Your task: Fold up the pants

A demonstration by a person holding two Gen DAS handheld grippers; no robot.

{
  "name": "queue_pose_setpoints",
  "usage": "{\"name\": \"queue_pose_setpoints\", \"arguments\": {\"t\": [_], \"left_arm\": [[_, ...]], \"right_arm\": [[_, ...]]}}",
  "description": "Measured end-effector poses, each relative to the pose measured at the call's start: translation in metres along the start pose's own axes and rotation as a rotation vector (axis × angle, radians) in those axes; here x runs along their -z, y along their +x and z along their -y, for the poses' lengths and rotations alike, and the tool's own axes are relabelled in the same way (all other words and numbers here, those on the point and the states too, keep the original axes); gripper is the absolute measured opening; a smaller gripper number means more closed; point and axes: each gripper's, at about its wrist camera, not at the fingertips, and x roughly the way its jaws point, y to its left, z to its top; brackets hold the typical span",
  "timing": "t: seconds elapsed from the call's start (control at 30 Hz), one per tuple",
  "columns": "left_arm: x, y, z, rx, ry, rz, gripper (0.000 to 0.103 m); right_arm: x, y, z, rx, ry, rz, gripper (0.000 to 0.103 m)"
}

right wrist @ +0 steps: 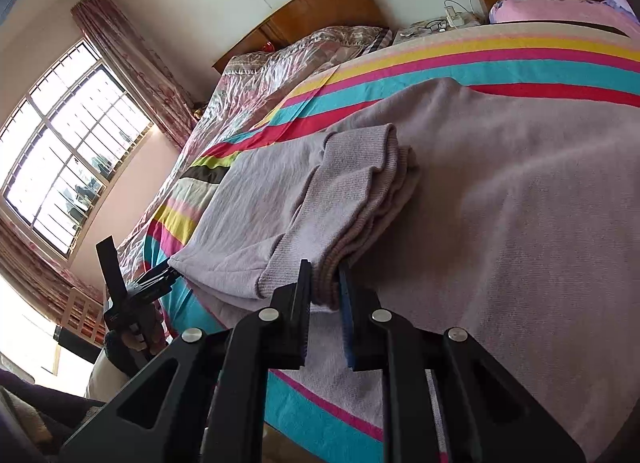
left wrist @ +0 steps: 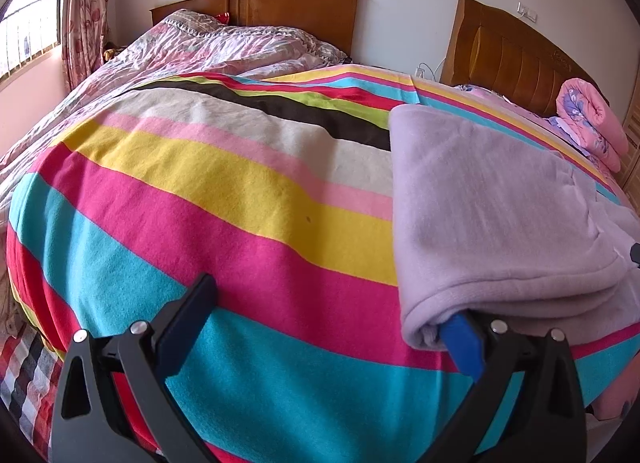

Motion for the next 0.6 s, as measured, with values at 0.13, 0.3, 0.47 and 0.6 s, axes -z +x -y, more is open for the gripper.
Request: {"name": "queue_pose_setpoints", "arguments": {"t": [0.13,0.3,0.47,0.6], "left_arm": [[0.0,-0.002,0.005,-0.022,0.051,-0.003,0.102],[0.002,-0.029,0.024,-0.053,0.287,-0.05,0.102],[-0.049,-0.083,0.035,0.045,0.263,0.097,0.102],[-0.116,-0.055,0.077,0.174,0.181,0.117,0.102]], "right_arm": [[0.013,0.014,0.017,0.016,0.045,-0.055,0.015],[0.008,0.007,0.003,0.079,-0.072,-0.093,0.021],[-0.016,-0.008,-0.026,0.166,-0.278,-0.03,0.068],[-0.045,0.023,-0.059,0.239,-0.536,-0.025,0.068]]}}
